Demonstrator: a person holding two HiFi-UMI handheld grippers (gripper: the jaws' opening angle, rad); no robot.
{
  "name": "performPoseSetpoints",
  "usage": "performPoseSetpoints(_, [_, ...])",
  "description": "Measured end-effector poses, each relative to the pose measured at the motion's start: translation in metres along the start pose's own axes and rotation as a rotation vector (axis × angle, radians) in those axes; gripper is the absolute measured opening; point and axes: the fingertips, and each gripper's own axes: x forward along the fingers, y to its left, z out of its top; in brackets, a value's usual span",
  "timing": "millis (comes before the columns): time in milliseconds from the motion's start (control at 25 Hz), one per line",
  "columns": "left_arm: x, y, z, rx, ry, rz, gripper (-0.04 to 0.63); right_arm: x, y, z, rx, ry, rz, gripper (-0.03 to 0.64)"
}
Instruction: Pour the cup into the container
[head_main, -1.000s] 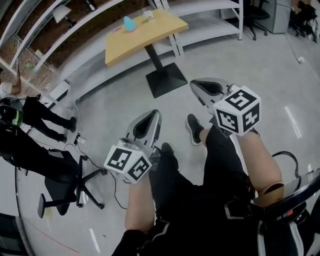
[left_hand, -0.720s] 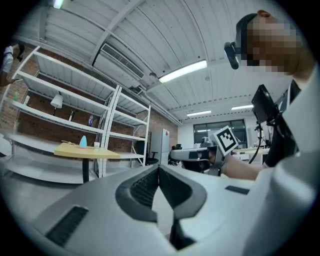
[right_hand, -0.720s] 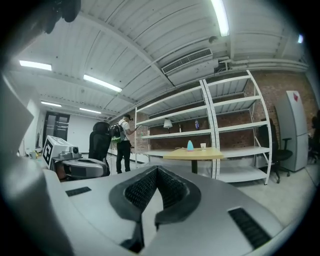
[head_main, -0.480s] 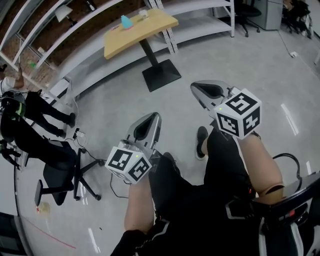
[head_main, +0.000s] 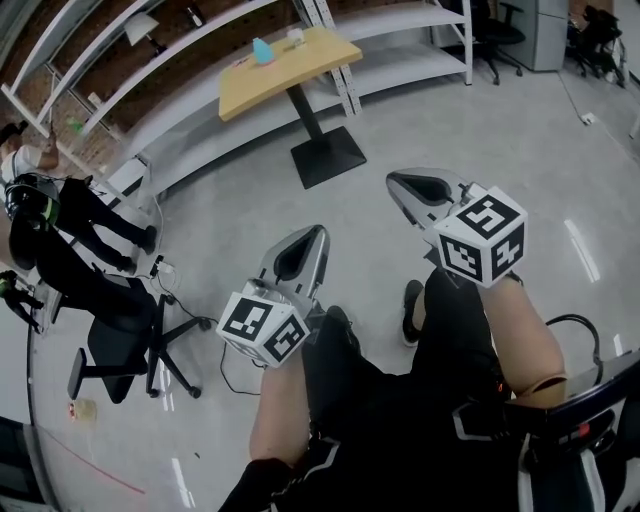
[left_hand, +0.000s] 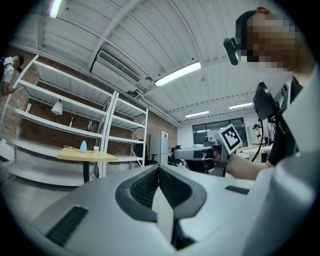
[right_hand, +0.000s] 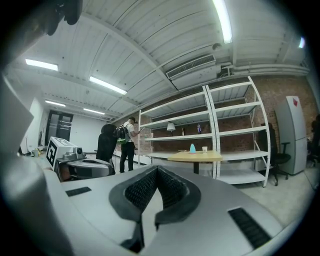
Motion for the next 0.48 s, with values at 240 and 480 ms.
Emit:
performPoseSetpoints(240, [-0.006, 0.007, 0.0, 0.005, -0.005, 0.036, 0.002, -0.002, -0.001, 0.004, -0.002, -0.021, -0.015, 0.0])
performPoseSetpoints(480, [-0.006, 0.012, 0.002, -0.002, -0.008, 0.048, 0.002, -0.001, -0.007, 0.005, 0.001, -0.021, -0.023, 0.0])
